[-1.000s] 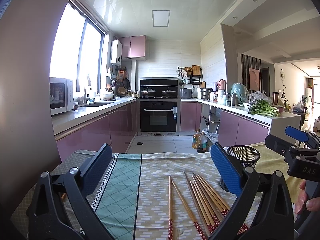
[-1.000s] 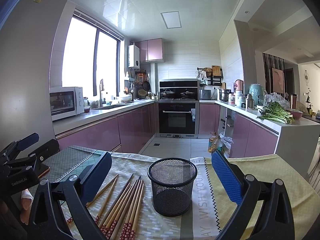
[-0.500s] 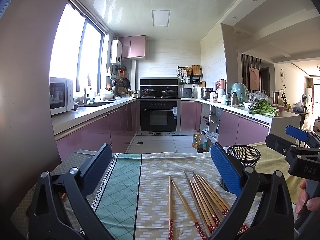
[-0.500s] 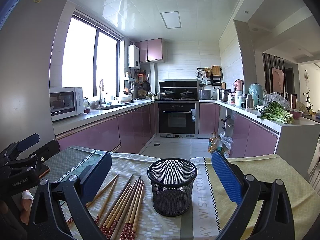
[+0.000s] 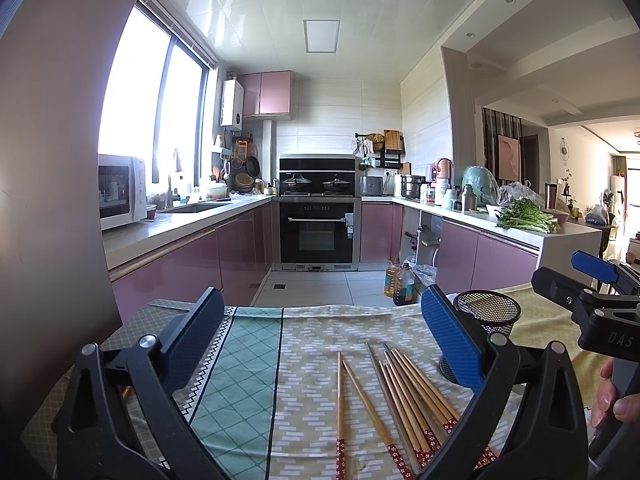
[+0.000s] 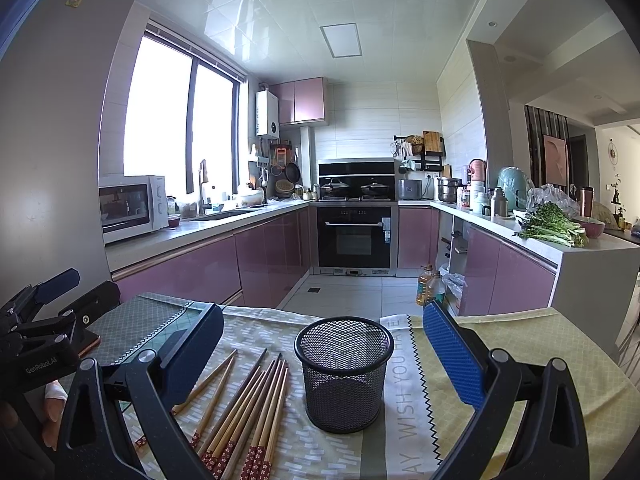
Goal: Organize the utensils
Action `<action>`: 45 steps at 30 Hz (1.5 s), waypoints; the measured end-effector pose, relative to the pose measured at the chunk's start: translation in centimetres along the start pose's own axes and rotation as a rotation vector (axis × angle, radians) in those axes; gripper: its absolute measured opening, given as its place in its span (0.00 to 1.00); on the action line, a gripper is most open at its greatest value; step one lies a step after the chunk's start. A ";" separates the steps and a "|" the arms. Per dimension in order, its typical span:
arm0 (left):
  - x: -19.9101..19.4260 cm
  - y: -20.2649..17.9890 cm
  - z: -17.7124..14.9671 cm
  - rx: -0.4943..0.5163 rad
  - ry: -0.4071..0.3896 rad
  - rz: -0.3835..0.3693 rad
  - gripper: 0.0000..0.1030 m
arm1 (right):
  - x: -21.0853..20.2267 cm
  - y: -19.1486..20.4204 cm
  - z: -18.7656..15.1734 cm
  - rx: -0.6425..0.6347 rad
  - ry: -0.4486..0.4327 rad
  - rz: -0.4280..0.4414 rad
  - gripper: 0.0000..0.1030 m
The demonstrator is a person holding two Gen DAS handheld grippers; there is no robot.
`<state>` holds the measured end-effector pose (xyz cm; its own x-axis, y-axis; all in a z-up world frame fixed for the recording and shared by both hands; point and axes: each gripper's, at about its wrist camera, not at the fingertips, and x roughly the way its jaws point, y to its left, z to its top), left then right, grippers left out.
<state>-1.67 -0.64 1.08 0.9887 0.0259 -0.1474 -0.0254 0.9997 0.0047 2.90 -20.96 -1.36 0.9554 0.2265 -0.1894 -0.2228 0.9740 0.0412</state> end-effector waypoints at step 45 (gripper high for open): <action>10.4 0.3 -6.7 0.113 0.551 -0.182 0.69 | 8.7 2.1 -7.0 -0.024 0.598 0.213 0.44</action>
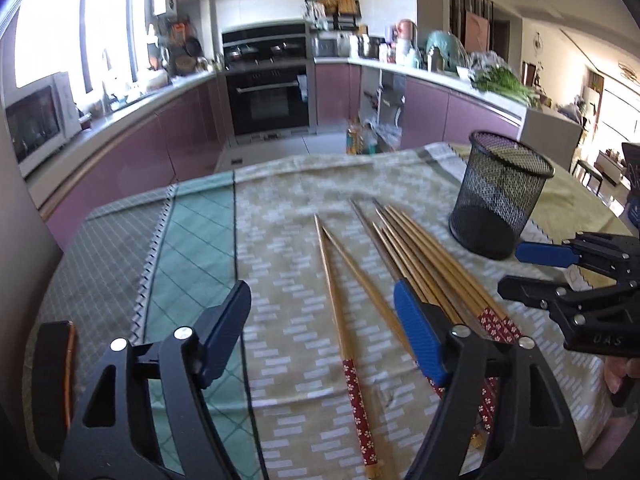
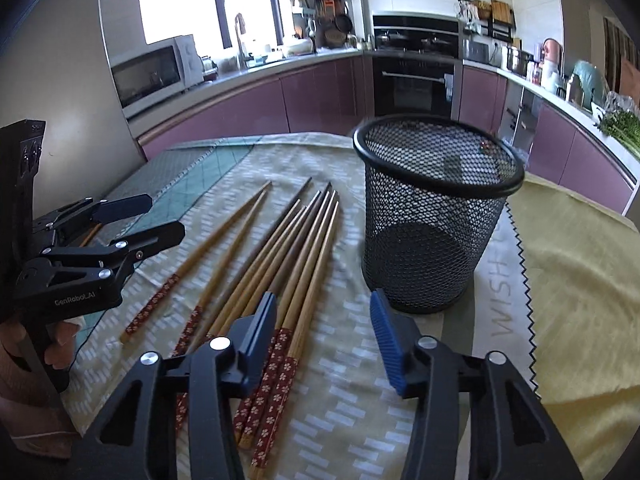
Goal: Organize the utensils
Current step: 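Lower the left gripper onto one wooden chopstick and close it while the right gripper grasps another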
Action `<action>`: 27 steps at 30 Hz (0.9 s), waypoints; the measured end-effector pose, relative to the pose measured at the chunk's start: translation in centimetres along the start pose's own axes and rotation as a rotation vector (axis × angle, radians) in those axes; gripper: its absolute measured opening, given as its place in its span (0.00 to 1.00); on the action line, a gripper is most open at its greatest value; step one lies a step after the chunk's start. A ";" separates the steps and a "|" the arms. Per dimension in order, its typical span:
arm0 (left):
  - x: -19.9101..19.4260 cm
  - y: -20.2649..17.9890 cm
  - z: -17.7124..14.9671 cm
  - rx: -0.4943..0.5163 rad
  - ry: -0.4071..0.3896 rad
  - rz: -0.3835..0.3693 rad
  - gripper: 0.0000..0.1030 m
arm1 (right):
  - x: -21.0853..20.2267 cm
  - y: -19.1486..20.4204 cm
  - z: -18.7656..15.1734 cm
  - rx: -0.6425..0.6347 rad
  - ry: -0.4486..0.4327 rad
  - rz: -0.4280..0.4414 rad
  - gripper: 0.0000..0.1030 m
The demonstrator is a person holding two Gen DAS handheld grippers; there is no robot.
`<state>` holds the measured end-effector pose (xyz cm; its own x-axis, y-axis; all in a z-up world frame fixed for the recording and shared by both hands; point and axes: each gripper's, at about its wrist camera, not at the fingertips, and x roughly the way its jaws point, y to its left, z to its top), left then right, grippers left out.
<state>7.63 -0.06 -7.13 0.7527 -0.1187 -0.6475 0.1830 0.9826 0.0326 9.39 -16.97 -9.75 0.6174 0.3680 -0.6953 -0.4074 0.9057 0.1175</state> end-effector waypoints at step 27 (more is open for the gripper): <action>7.9 0.0 2.2 -0.047 0.234 -0.109 0.07 | 4.4 -0.3 1.7 0.005 0.112 0.005 0.07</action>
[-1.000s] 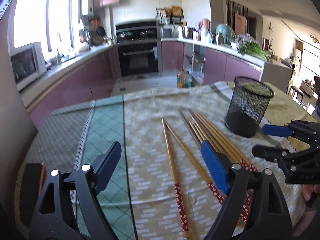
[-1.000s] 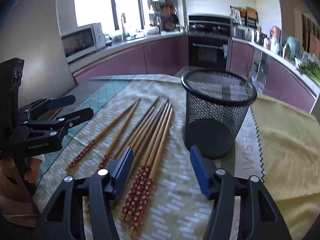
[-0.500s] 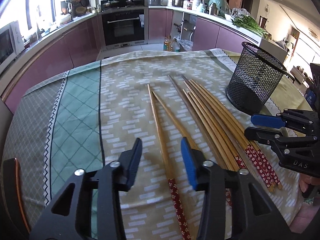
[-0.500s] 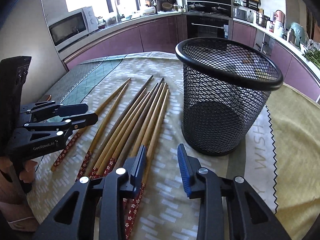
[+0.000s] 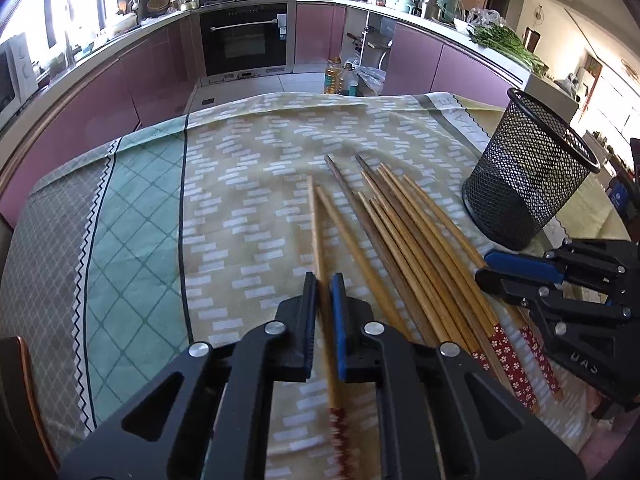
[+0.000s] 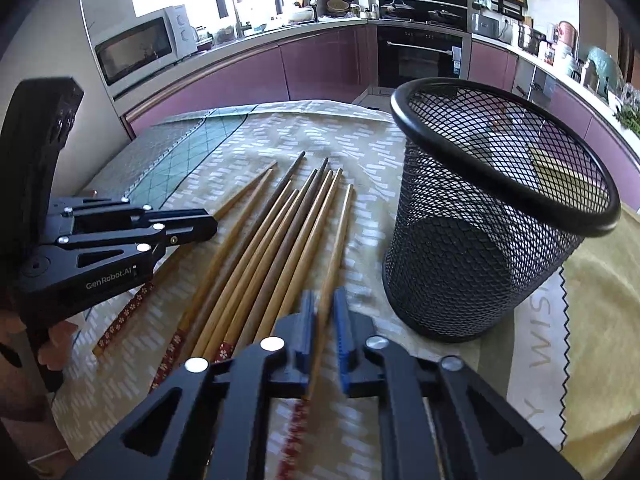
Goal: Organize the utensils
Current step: 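Lower the left gripper onto one wooden chopstick and close it while the right gripper grasps another, then lift the left gripper's chopstick upright into the mesh cup while the right gripper inserts its own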
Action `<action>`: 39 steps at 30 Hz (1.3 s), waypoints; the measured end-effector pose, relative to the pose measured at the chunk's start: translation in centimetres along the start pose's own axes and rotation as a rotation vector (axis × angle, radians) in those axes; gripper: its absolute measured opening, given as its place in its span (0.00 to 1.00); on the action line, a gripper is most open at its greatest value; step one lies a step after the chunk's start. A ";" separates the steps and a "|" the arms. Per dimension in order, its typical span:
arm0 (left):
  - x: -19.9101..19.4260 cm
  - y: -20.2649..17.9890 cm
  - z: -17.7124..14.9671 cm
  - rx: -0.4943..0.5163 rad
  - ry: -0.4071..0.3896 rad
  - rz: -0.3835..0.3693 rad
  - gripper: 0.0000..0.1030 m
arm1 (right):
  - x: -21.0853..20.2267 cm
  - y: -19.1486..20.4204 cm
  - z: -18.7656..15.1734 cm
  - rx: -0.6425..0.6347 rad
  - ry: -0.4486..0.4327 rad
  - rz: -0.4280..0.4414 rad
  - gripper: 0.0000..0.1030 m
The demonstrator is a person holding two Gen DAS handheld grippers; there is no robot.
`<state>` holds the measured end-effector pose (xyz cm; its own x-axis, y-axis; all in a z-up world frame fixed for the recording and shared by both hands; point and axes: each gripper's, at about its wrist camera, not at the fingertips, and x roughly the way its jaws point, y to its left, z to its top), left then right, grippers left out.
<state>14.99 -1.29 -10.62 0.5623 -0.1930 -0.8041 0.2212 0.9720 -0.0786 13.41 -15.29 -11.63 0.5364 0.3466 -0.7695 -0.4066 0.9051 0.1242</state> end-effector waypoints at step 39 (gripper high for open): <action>-18.7 -6.7 9.3 0.044 -0.506 -0.405 0.07 | -17.0 -5.6 5.1 0.015 -0.545 0.096 0.05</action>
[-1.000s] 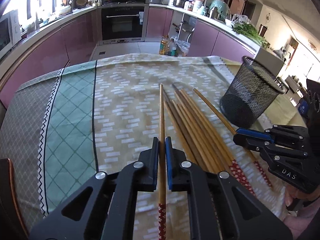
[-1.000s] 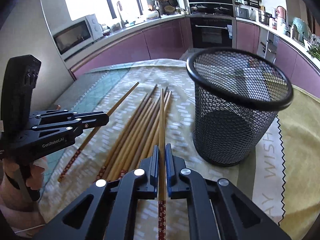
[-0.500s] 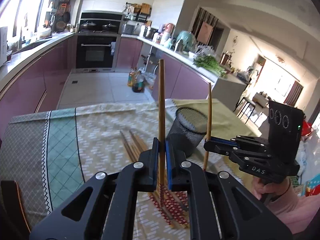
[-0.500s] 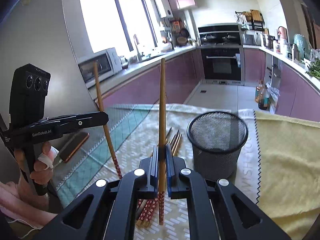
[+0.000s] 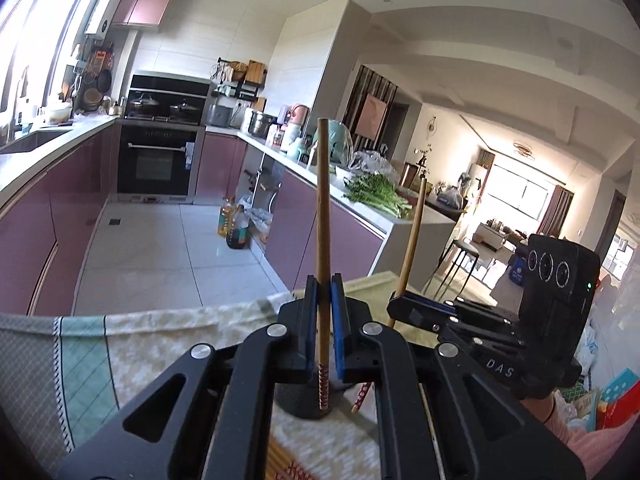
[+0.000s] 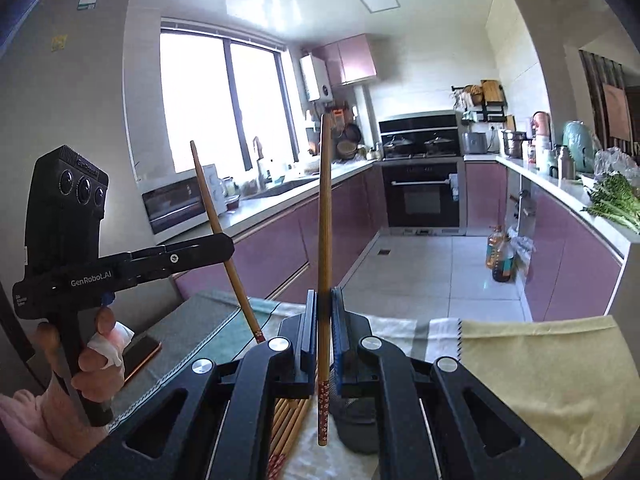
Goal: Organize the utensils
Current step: 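Lift the left gripper's chopstick upright into the mesh cup while the right gripper inserts its own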
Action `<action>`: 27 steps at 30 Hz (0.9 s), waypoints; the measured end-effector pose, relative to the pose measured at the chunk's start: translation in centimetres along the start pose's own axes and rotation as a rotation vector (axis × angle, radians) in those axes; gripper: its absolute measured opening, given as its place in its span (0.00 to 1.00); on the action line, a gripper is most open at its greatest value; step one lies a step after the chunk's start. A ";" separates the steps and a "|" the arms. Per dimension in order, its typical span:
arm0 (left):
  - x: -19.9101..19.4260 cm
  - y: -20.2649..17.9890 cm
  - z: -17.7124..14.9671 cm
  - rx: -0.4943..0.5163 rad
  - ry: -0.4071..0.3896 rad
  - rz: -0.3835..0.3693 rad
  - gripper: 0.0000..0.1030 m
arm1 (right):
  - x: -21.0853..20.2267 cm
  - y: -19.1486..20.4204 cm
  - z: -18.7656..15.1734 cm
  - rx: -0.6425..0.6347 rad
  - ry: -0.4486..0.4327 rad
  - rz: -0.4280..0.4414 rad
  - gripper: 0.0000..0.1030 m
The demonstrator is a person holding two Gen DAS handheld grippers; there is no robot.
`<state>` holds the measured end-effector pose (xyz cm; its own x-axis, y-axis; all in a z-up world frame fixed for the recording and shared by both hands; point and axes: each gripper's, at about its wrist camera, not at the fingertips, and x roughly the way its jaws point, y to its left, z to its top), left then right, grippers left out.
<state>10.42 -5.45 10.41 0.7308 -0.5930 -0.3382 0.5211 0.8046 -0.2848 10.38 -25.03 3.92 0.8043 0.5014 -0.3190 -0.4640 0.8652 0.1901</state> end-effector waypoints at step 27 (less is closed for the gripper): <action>13.0 2.6 -5.8 0.048 0.277 0.074 0.10 | 8.6 -3.7 -3.4 0.057 0.301 -0.101 0.10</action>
<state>18.77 -11.27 0.07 0.6225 -0.5138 -0.5904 0.4961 0.8425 -0.2101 17.72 -23.86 -2.71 0.6951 0.3996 -0.5976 -0.3593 0.9131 0.1927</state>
